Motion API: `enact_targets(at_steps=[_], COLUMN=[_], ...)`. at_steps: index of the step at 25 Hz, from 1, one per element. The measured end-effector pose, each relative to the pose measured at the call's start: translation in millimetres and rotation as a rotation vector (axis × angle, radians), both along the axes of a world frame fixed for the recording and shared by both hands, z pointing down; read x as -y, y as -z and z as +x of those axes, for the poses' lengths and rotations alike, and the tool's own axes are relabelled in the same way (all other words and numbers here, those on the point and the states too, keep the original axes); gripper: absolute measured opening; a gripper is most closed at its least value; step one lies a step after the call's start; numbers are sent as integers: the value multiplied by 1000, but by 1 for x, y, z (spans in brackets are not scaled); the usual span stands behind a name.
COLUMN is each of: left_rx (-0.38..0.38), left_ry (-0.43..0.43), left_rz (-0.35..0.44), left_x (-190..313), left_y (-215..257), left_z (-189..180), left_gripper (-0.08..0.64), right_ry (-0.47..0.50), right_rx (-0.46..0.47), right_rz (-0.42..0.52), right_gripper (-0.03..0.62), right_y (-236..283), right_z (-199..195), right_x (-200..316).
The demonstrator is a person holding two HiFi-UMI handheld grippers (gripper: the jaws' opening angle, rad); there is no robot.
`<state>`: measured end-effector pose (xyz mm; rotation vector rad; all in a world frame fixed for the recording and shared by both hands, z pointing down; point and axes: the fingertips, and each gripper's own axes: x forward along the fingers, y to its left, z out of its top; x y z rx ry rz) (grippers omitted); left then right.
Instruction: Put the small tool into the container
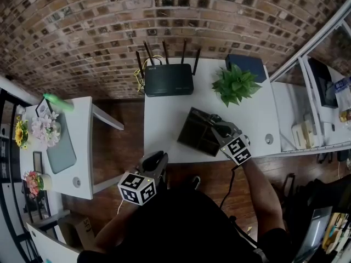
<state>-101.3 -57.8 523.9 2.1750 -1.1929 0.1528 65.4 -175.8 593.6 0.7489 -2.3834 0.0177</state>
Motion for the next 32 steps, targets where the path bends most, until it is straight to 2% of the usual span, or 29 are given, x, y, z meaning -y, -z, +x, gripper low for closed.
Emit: enact_targets(at_steps=[3, 9, 18, 32], left_rx=[-2, -3, -15, -13], left_ry=[3, 8, 6, 2], left_rz=[0, -3, -9, -19], left_x=[-1, 0, 2, 4], left_y=[0, -1, -2, -7], left_z=[-1, -5, -7, -9], left_gripper=[60, 60, 60, 60], right_ry=[6, 37, -5, 48], right_rx=[-19, -117, -132, -220], right_rz=[-5, -1, -33, -13], right_gripper=[15, 17, 17, 37], right_y=[-3, -14, -26, -28], right_z=[-2, -4, -1, -6], right_x=[0, -1, 5, 8])
